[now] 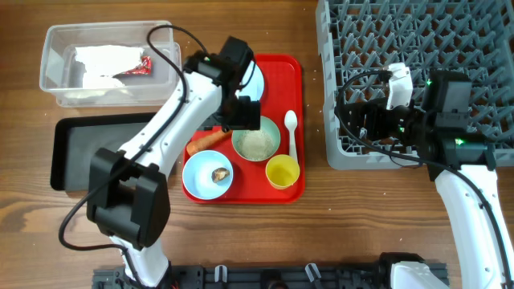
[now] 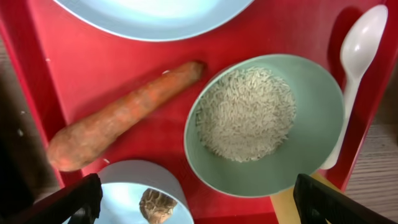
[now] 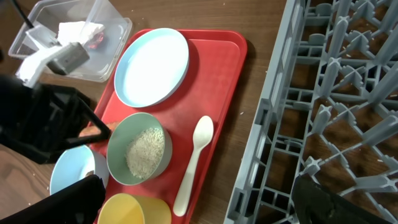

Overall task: Sort waste into correct bins and load items into the dishwasher rack
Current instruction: 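Move the left gripper to the carrot on the red tray and grasp it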

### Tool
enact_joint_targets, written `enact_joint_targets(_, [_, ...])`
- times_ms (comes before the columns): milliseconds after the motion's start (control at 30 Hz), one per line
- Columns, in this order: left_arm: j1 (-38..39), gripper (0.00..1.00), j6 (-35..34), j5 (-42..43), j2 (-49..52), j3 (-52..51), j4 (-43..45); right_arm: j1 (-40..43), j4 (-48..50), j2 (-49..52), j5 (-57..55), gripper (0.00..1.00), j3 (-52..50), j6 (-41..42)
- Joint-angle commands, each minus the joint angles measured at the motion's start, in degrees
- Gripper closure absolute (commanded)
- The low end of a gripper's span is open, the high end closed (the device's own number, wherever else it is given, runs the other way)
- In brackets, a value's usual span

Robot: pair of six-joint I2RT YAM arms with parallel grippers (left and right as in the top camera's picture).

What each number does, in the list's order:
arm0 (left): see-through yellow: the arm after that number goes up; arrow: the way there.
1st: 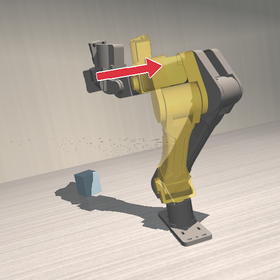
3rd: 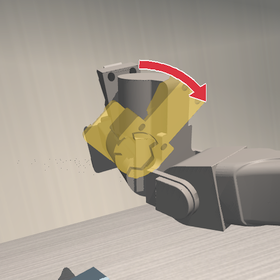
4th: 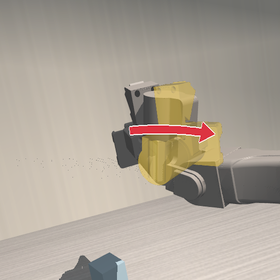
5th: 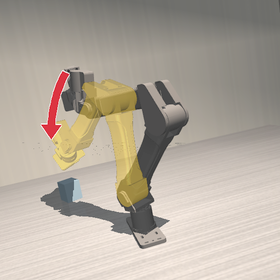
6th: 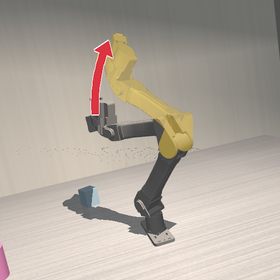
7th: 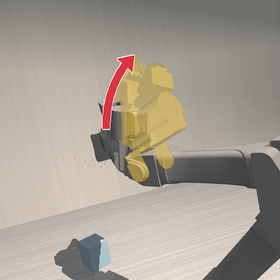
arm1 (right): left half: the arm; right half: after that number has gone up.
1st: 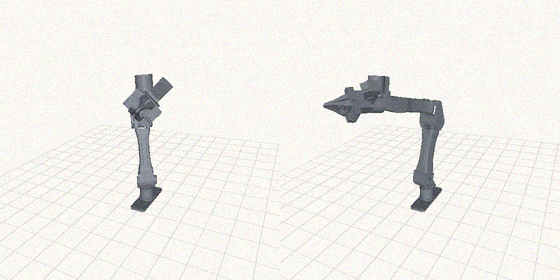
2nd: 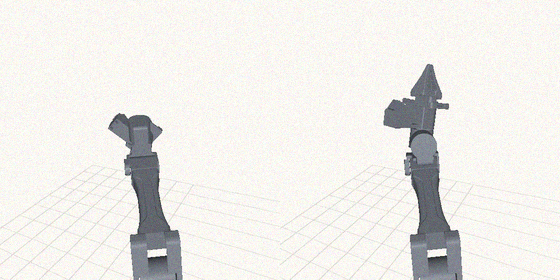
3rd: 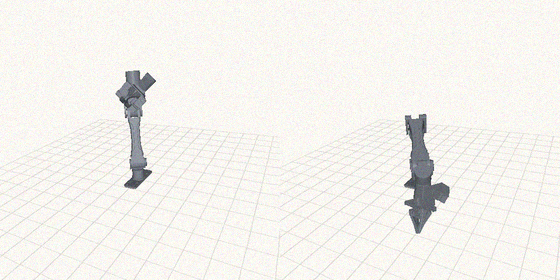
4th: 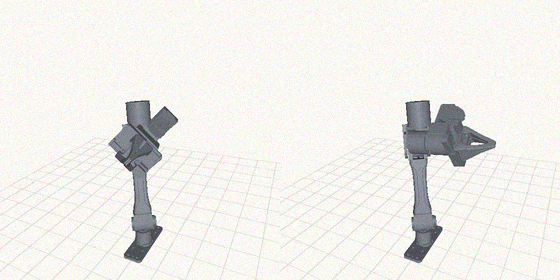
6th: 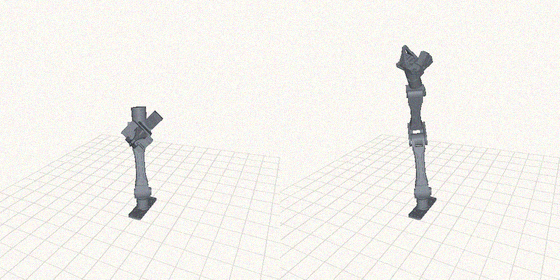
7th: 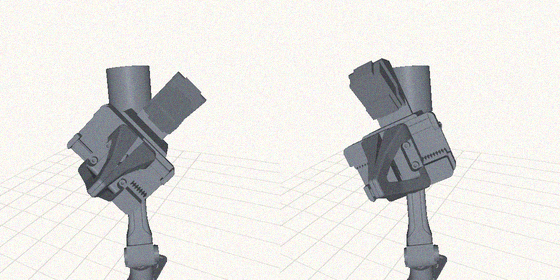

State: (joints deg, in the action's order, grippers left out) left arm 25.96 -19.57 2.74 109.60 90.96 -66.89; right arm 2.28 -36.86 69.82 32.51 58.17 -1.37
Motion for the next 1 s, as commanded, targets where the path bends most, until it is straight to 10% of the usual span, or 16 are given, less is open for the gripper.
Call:
enact_joint_targets(0, [-0.92,0.04,1.42,-4.11,-0.07,-3.02,3.63,-0.2,0.04,0.15,-0.33,0.0,1.01,0.48])
enact_joint_targets(200, [-6.58,0.05,1.73,-3.63,-0.07,-3.65,4.42,-0.2,-0.17,0.22,-0.33,0.0,0.96,0.5])
enact_joint_targets(433, [-8.98,0.05,22.47,6.21,0.02,-6.91,6.12,-0.2,-0.31,2.14,-0.37,0.0,0.96,1.68])
enact_joint_targets(967, [-12.52,0.1,23.71,5.77,0.04,-14.99,14.4,-0.2,-0.7,3.85,-0.33,0.0,0.96,1.79])
